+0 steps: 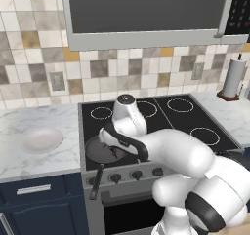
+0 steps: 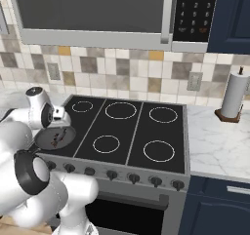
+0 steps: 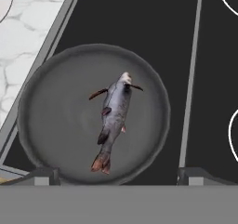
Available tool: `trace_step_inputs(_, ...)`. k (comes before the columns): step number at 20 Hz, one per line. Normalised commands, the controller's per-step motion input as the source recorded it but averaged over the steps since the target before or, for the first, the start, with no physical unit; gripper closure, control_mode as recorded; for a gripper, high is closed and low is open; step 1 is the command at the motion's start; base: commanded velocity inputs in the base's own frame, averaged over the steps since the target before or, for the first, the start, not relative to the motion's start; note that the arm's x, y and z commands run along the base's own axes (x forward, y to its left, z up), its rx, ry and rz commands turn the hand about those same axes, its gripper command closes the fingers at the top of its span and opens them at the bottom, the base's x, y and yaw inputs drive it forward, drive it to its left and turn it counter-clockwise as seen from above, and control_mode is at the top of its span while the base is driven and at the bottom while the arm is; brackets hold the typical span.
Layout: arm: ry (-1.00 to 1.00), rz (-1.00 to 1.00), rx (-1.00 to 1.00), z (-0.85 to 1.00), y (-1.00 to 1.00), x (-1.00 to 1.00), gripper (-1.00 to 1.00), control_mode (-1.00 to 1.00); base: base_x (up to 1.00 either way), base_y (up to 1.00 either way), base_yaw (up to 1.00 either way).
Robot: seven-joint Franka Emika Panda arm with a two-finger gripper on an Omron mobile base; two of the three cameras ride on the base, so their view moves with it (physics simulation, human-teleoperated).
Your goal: Place the fish on the plate and place the squash on the same plate.
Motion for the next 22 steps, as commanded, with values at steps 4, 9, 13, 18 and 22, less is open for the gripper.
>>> trace_step_inputs(4, 0.11, 0.0, 0.0, -0.3, 0.13, 0.24, -1.0, -1.0, 0.0, 0.0, 0.0)
trace_step_inputs(9, 0.09, 0.0, 0.0, -0.31, 0.16, 0.2, -1.0, -1.0, 0.0, 0.0, 0.0)
trace_step_inputs(13, 0.03, 0.0, -0.02, -0.23, 0.1, 0.2, -1.0, -1.0, 0.0, 0.0, 0.0)
trace_step_inputs(18, 0.05, 0.0, -0.11, -0.19, 0.03, 0.18, -1.0, -1.0, 0.0, 0.0, 0.0)
trace_step_inputs(22, 0.05, 0.0, -0.15, -0.23, 0.01, 0.06, -1.0, -1.0, 0.0, 0.0, 0.0)
